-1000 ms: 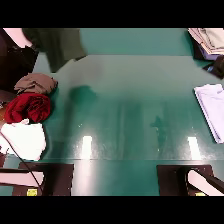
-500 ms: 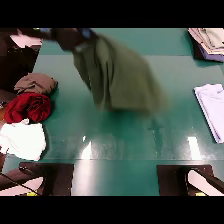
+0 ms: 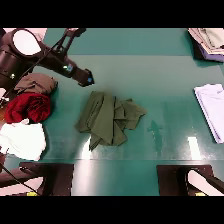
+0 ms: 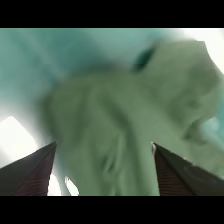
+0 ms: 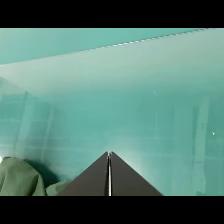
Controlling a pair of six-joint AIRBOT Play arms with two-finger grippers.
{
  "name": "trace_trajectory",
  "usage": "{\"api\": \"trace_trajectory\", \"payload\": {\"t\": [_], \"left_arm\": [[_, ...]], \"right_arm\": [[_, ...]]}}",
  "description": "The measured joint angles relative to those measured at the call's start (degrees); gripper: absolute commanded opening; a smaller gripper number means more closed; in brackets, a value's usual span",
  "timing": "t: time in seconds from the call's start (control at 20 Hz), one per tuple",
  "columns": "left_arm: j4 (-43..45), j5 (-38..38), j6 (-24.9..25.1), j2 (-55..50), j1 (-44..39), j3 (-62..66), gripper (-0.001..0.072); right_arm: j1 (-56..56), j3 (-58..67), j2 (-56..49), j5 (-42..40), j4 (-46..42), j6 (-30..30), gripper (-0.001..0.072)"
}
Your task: Fold the shirts.
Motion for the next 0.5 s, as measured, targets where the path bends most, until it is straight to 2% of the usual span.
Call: {"api": "trace_trajectory", "payload": {"t": [0.15,0.25,0.5], "left_arm": [[-0.7,-4.6,-3.3,1.7,2.1,-4.7,0.0706],[-2.2,-4.9,-4.5,3.6,1.9,-11.0,0.0706],[-6.0,2.8,-6.3,6.8,-3.8,-28.2,0.0706]], "right_arm": [[0.0,0.0,0.0,0.1,0.0,-0.3,0.0021],[0.0,0.0,0.0,0.2,-0.1,-0.5,0.0021],[0.0,0.0,0.0,0.1,-0.1,-0.7,0.0021]]}}
